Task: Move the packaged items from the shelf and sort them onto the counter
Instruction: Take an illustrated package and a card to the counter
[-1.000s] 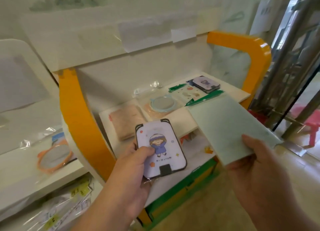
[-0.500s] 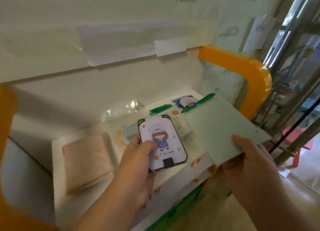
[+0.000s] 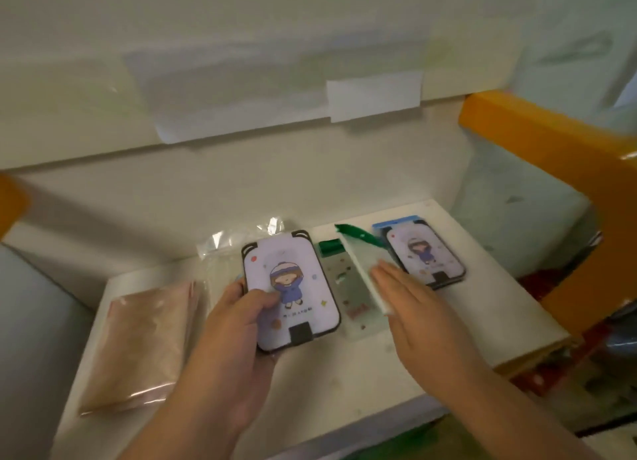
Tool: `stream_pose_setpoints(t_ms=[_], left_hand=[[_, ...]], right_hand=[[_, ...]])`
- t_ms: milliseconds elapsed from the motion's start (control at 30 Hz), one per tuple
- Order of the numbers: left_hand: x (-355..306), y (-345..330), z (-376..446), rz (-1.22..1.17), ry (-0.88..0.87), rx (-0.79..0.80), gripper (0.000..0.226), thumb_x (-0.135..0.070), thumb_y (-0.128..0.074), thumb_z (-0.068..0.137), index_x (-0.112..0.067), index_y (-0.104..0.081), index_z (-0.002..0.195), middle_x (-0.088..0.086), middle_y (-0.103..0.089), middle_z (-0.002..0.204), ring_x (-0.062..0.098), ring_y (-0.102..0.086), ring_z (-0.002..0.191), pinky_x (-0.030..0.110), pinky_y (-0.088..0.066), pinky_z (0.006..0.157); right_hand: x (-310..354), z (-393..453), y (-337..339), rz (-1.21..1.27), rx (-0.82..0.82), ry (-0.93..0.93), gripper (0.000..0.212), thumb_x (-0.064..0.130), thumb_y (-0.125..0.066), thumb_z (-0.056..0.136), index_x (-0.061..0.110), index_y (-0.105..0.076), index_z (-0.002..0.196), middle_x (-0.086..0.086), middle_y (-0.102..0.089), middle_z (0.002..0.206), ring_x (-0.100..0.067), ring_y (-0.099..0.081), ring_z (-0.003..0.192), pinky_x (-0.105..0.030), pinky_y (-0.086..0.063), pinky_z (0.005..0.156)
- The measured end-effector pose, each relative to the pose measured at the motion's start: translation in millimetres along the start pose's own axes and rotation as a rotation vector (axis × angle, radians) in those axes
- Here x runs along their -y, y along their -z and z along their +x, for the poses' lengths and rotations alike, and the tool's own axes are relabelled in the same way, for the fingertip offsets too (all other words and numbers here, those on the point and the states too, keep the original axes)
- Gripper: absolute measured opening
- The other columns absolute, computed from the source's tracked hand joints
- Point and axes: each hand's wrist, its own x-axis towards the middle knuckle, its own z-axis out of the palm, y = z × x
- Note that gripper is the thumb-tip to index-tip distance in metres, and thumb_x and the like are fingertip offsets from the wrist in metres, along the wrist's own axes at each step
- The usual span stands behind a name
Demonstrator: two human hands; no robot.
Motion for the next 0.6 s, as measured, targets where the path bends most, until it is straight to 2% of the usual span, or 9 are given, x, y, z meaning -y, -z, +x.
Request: stream_pose_setpoints(t_ms=[67,133,267,367,500,600], left_hand=[[5,-9,2,-0.008,-0.031,-0.054,0.029,0.0,-0.048,0.09,-0.012,-0.065,0.11,0.011,-0.076,0.105,0.02,-0.075,0.078,0.034,-0.055,0.064],[10,-18,3,-0.03,-0.054,-0.094,0.028,0.0,-0.047,0.09,-0.012,-0.064,0.108,0.012,-0.075,0.108,0.022,-0.074,0.081,0.032,-0.056,0.059],[22,-31,0,-0.075,-0.077,-0.149,0.038,0.001,-0.045,0.088,-0.007,-0.061,0.122,0.014,-0.074,0.112,0.024,-0.073,0.086,0.032,-0.059,0.06],[29,-40,-3,-0.08,-0.114,-0.196,0.038,0.002,-0.045,0.089,-0.01,-0.064,0.12,0.014,-0.074,0.112,0.023,-0.073,0.083,0.033,-0.059,0.059],[35,-49,-5,-0.075,-0.144,-0.218,0.038,0.001,-0.044,0.089,-0.015,-0.066,0.116,0.012,-0.074,0.111,0.023,-0.074,0.085,0.033,-0.058,0.058],[38,-54,-7,-0.052,-0.154,-0.235,0.041,0.0,-0.045,0.088,-0.015,-0.066,0.119,0.011,-0.075,0.11,0.022,-0.074,0.084,0.032,-0.059,0.058]], right_hand=[[-7,10,-8,-0.069,0.116,0.138,0.074,0.003,-0.072,0.073,0.018,-0.048,0.142,-0.002,-0.051,0.146,-0.021,-0.049,0.134,-0.041,-0.047,0.105],[-14,16,-11,-0.083,0.188,0.225,0.068,0.015,-0.072,0.072,0.019,-0.051,0.137,-0.005,-0.053,0.144,-0.026,-0.05,0.132,-0.042,-0.047,0.105],[-31,23,-9,-0.107,0.277,0.317,0.062,0.045,-0.056,0.084,0.025,-0.046,0.141,-0.003,-0.047,0.149,-0.024,-0.042,0.138,-0.04,-0.041,0.109],[-35,26,-7,-0.114,0.309,0.349,0.068,0.065,-0.05,0.083,0.026,-0.05,0.139,-0.003,-0.05,0.146,-0.023,-0.044,0.135,-0.039,-0.042,0.106],[-32,33,-8,-0.095,0.319,0.352,0.068,0.067,-0.05,0.08,0.025,-0.054,0.133,-0.002,-0.057,0.136,-0.025,-0.049,0.129,-0.041,-0.047,0.098],[-34,34,-9,-0.06,0.332,0.364,0.067,0.064,-0.054,0.079,0.026,-0.049,0.134,-0.003,-0.054,0.136,-0.027,-0.047,0.13,-0.043,-0.046,0.099]])
